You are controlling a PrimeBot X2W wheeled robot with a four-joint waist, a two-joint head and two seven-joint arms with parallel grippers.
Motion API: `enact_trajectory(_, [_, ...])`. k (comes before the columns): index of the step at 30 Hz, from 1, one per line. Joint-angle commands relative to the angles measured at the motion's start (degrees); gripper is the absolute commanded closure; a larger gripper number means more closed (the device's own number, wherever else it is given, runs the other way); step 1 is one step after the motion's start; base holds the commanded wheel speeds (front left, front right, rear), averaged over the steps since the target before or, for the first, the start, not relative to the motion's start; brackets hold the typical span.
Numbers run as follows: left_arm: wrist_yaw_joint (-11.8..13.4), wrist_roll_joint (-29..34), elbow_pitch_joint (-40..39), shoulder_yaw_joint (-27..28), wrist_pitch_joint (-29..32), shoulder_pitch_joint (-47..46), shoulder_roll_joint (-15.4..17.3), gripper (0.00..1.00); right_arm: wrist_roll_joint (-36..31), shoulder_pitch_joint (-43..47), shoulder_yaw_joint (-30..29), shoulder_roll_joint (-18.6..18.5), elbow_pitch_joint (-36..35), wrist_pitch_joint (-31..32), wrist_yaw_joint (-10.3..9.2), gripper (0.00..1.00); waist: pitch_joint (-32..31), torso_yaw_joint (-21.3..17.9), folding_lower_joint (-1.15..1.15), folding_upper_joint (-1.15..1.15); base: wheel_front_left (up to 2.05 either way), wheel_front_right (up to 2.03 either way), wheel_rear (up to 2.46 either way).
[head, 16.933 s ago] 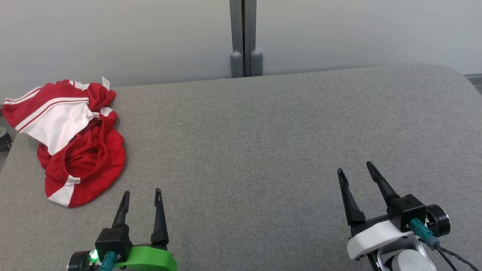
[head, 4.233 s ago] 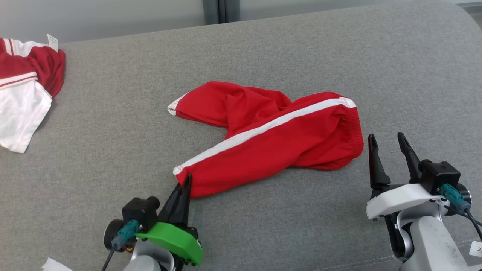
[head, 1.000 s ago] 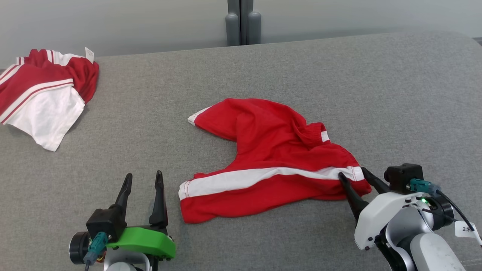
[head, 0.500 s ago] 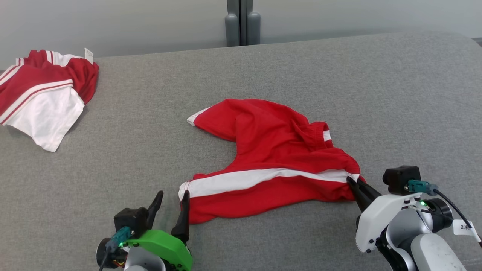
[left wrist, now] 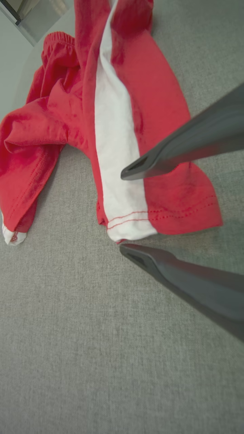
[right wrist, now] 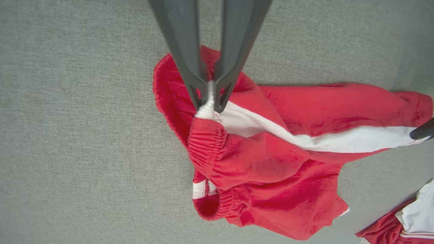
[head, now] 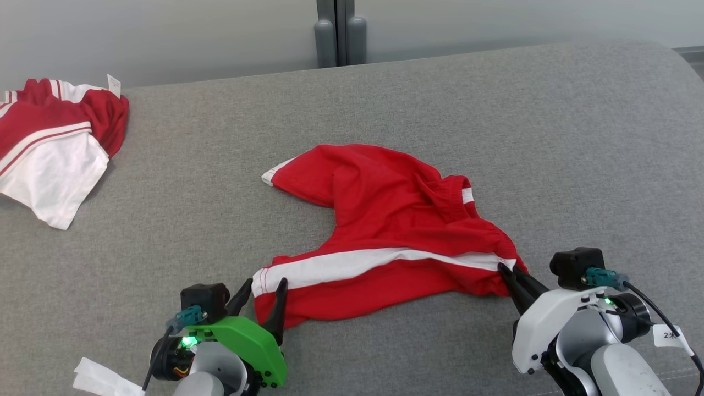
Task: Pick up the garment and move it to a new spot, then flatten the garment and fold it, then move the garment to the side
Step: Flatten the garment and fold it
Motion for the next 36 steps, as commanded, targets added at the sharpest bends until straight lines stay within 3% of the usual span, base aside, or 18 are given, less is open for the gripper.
enact_trajectory(1, [0.0,-0.2,-0.7,-0.1,0.2,0.7,0.6,0.09,0.3,-0.7,0.0,0.0,0.2,-0.4,-0.08,1.00,0.1,-0.1,0.00,0.00,0.00,0.00,0.00])
enact_trajectory(4, [0.1,-0.4,-2.2,-0.2,0.8,0.9,0.8,0.28,0.3,-0.8,-0.2,0.0,0.5,-0.8,-0.08,1.00,0.2,-0.2,0.00,0.00,0.00,0.00,0.00])
enact_trajectory(6, [0.3,-0.7,-2.7,-0.4,1.7,1.2,0.9,0.48,0.3,-0.9,-0.2,0.0,0.7,-0.9,-0.08,1.00,0.2,-0.2,0.00,0.00,0.00,0.00,0.00])
enact_trajectory(7, [0.4,-0.7,-2.8,-0.5,2.3,1.2,1.0,0.51,0.3,-1.0,-0.2,0.0,0.7,-0.9,-0.08,1.00,0.3,-0.2,0.00,0.00,0.00,0.00,0.00])
enact_trajectory(19, [1.3,-1.9,-4.0,-0.4,4.8,0.2,1.7,0.55,0.5,-1.7,0.4,0.0,1.1,-1.7,-0.08,1.00,0.7,-0.5,0.00,0.00,0.00,0.00,0.00])
enact_trajectory(21, [1.2,-2.1,-4.1,-0.4,4.7,0.1,1.7,0.60,0.5,-1.7,0.3,0.0,1.3,-1.8,-0.08,1.00,0.7,-0.5,0.00,0.00,0.00,0.00,0.00])
enact_trajectory(25, [0.9,-2.7,-3.9,-0.5,4.5,-0.3,1.5,1.00,0.6,-2.0,0.4,0.1,1.5,-2.3,-0.08,1.00,0.6,-0.6,0.00,0.00,0.00,0.00,0.00])
enact_trajectory(36, [1.8,-2.2,-5.8,0.2,-2.1,-2.0,1.1,1.00,0.4,-3.4,-0.5,-0.1,0.7,-7.1,-0.08,1.00,-0.1,-1.1,0.00,0.00,0.00,0.00,0.00])
